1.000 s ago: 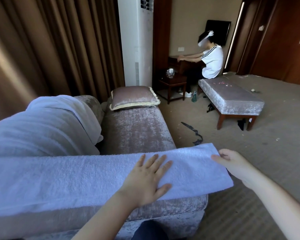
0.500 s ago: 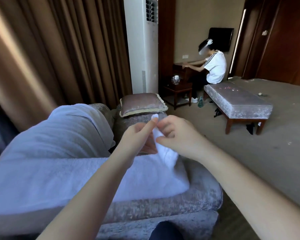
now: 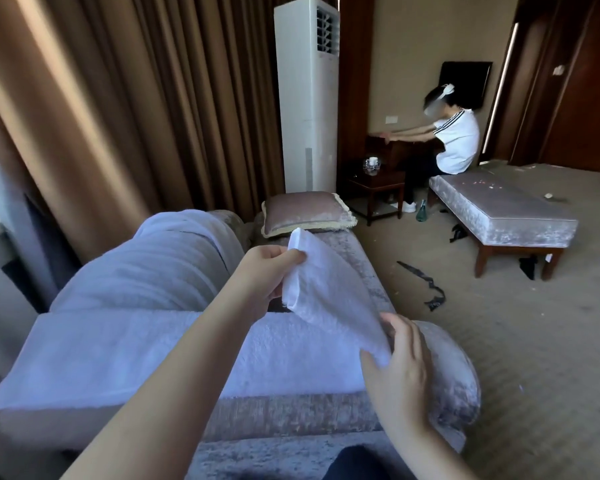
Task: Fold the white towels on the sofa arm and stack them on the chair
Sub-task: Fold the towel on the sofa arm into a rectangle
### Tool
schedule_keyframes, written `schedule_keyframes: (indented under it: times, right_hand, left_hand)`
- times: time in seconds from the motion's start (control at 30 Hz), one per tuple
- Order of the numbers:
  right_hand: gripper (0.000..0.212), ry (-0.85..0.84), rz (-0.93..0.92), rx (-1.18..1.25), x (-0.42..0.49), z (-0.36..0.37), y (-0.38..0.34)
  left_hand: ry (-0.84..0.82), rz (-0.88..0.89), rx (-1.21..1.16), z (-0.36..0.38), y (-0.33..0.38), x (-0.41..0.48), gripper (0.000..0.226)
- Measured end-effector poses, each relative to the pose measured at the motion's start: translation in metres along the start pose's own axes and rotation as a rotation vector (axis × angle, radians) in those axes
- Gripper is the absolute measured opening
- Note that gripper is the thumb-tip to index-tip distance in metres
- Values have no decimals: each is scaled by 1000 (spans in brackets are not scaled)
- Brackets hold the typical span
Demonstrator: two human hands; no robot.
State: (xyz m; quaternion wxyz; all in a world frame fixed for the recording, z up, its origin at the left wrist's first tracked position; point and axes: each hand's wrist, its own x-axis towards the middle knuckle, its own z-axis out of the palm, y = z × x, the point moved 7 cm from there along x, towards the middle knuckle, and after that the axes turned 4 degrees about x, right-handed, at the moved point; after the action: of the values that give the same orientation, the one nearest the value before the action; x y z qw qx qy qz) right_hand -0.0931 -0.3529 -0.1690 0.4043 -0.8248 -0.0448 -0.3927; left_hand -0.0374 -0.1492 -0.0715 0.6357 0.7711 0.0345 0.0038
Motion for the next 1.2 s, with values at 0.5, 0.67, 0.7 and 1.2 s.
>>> schedule_keyframes:
  times: [0.5, 0.67, 0.7, 1.2]
  right_hand:
    - [79, -806, -247, -158, -6, 57, -1]
    - [89, -1029, -266, -362, -9, 59, -11]
    - [99, -1045, -277, -367, -8, 59, -17]
    - [97, -920, -328, -403, -7, 97, -15]
  left_hand:
    - [183, -156, 349, -82, -103, -7, 17]
    - [287, 0, 477, -80, -85, -3, 50]
    - [285, 5, 486, -81, -84, -1, 53]
    - [117, 439, 1447, -11, -115, 0, 70]
